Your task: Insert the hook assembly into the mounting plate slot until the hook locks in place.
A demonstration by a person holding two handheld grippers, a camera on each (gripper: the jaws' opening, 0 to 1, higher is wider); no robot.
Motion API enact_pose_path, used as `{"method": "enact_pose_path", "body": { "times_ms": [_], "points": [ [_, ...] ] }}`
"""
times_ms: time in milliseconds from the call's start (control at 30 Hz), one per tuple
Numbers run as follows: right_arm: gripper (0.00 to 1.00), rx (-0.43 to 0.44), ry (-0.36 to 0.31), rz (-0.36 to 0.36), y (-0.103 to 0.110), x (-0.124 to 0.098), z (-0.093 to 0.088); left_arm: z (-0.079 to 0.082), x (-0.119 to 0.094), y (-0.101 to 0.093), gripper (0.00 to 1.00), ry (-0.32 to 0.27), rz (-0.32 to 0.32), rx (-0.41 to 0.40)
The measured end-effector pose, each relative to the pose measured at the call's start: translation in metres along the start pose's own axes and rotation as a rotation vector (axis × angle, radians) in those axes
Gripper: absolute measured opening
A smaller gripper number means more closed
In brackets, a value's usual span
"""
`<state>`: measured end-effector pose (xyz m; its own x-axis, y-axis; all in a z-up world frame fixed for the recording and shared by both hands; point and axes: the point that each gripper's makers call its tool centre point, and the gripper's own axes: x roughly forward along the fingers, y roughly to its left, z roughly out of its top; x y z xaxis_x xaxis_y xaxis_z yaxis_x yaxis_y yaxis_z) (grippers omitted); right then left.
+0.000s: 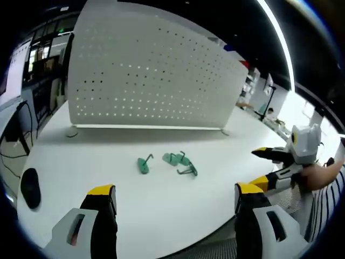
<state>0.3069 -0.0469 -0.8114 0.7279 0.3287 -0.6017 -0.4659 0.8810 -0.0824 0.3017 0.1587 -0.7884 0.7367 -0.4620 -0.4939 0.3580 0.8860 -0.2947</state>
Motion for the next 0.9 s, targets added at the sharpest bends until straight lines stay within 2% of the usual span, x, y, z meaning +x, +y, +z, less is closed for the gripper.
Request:
{"method": "enact_pose_path", "body": {
  "times_ms": [900],
  "points": [
    [0.86,-0.017,-0.043,-0.039,-0.010,-0.006,0.009,0.000,-0.001,0.001,0.91,-0.003,0.006,0.004]
  ]
}}
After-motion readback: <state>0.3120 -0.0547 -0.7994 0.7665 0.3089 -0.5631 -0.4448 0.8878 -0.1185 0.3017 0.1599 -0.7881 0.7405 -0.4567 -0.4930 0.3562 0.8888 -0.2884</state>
